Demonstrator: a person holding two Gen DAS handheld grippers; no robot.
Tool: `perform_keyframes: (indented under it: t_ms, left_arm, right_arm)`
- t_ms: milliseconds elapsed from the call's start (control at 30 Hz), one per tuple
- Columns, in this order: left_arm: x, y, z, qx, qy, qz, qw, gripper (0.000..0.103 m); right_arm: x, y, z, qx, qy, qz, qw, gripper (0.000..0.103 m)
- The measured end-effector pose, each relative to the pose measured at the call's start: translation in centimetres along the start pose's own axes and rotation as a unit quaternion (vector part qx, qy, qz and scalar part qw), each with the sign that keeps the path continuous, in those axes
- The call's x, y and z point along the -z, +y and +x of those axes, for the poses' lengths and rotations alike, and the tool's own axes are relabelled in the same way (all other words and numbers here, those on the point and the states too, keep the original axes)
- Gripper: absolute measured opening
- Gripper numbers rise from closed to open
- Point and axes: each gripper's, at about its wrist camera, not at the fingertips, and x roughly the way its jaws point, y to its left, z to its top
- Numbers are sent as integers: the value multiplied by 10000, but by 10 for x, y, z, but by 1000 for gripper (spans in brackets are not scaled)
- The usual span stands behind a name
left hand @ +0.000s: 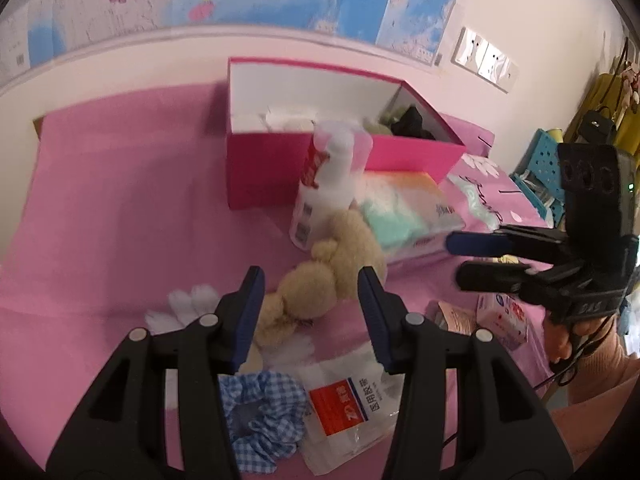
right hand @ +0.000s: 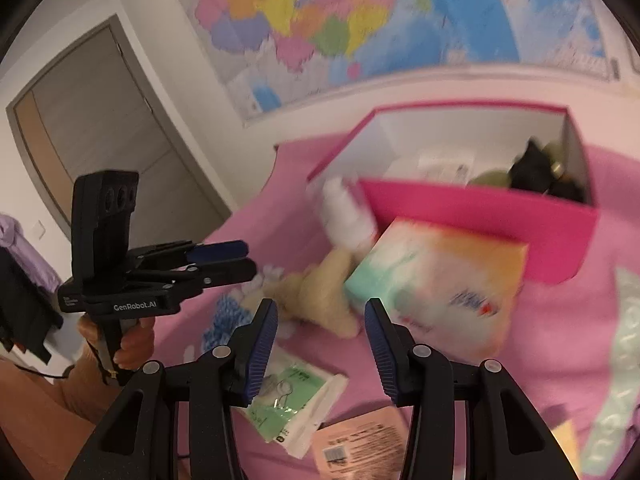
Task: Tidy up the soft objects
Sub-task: 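Grasp the beige teddy bear with the right tool and lift it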
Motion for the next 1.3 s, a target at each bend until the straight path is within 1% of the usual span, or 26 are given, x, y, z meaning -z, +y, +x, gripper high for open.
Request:
perform_keyframes:
  t_ms: [100, 167, 233, 433, 567, 600, 633, 667, 700, 767, 867, 933, 1100, 1167, 1233, 1300]
  left_arm:
    - [3, 2, 9, 75, 129, -30, 9999, 50]
    - [6, 2, 16, 115, 209, -37, 9997, 50]
    - [8, 4, 22, 180, 285, -40, 9994, 50]
    - [7, 7, 34, 194, 389, -23, 9991, 50]
    - [8, 12, 36, 307, 430, -49, 9986, 50]
    - [8, 12, 36, 312, 425, -25, 9986, 50]
    - [9, 11, 36, 315, 424, 16, 9986, 50]
    - [10, 10, 36, 306, 425, 59, 9986, 50]
    - [10, 11, 36, 301, 428, 70, 9986, 50]
    - [10, 12, 34, 339, 415, 59, 9985, 50]
    - [9, 13, 29, 401, 359, -21, 9985, 50]
    - [10, 14, 27, 466, 351, -46, 9983, 50]
    - [13, 6, 22, 634, 404, 55, 9972, 51]
    - [14, 4, 20, 667, 363, 0, 9971, 51]
    - [15, 4, 17, 831, 349, -98, 9959, 51]
    - [18, 3, 11, 917, 332, -120, 9952, 51]
  right_arm:
    - [4, 2, 19, 51, 146, 77, 9999, 46]
    - [6, 2, 27, -4, 196, 160, 9997, 46]
    - [6, 2, 37, 51, 210, 190, 9996, 46]
    - [6, 2, 56, 211, 223, 275, 9991, 46]
    - [9, 1, 64, 216, 243, 322, 9990, 46]
    - [10, 1, 67, 207, 253, 336, 9989, 45]
    - [11, 0, 68, 199, 260, 338, 9989, 42]
    - [12, 1, 70, 215, 276, 334, 9988, 35]
    - [13, 0, 71, 265, 270, 331, 9987, 34]
    - [12, -1, 72, 243, 252, 412, 9985, 28]
    - [11, 0, 67, 297, 155, 391, 9987, 23]
    - [12, 1, 62, 264, 130, 375, 9989, 22]
    - [17, -2, 41, -18, 27, 482, 9988, 19]
    - [17, -2, 33, -52, -5, 488, 9988, 18]
    - [19, -3, 27, -121, -37, 550, 9984, 17]
    - [18, -5, 25, -194, -58, 648, 9977, 17]
